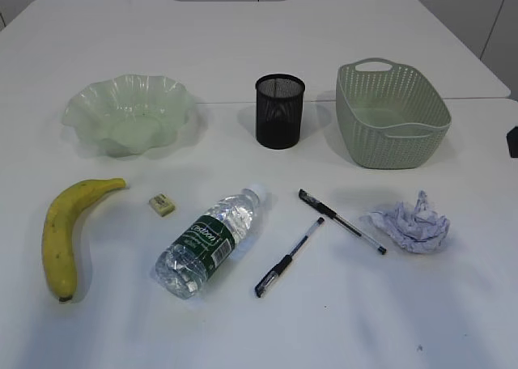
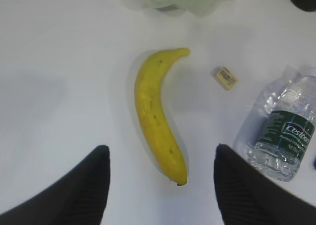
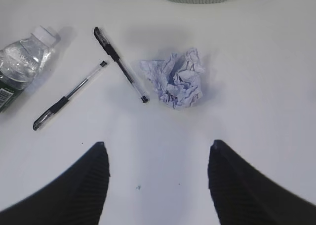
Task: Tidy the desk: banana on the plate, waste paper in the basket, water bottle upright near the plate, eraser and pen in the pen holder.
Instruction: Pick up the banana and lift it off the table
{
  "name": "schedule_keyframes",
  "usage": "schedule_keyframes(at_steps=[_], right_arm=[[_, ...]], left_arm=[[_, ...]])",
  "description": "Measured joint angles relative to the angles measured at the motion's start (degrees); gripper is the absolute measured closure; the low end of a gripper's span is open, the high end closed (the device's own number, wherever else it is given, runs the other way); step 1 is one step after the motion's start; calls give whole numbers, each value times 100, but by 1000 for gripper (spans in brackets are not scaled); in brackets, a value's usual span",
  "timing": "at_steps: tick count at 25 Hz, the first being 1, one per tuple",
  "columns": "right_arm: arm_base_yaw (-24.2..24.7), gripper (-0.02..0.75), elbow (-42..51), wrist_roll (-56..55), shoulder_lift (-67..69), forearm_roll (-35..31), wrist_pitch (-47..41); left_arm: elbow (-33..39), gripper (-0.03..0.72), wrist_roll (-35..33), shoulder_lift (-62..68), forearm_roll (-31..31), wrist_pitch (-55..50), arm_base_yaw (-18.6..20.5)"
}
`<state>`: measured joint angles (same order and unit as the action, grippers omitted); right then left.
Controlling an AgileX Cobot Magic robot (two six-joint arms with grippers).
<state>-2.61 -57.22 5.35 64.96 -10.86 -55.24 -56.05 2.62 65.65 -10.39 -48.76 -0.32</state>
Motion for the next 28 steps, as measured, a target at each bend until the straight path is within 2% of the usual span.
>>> schedule_keyframes(at_steps=[8,13,20,28], right_arm=[[0,267,-40,90,457,0,-50],[0,267,-40,104,802,0,-50],[-430,267,-167,147,1314,115,-38],[-475,268,-332,147,1423,288,-28]], left_arm=[[-492,216,47,1484,272,236,-541],[-677,216,96,2279,409,358,-579],[-688,216,108,2854,419,827,-712],[-698,216,193,3498,572,1074,-749]])
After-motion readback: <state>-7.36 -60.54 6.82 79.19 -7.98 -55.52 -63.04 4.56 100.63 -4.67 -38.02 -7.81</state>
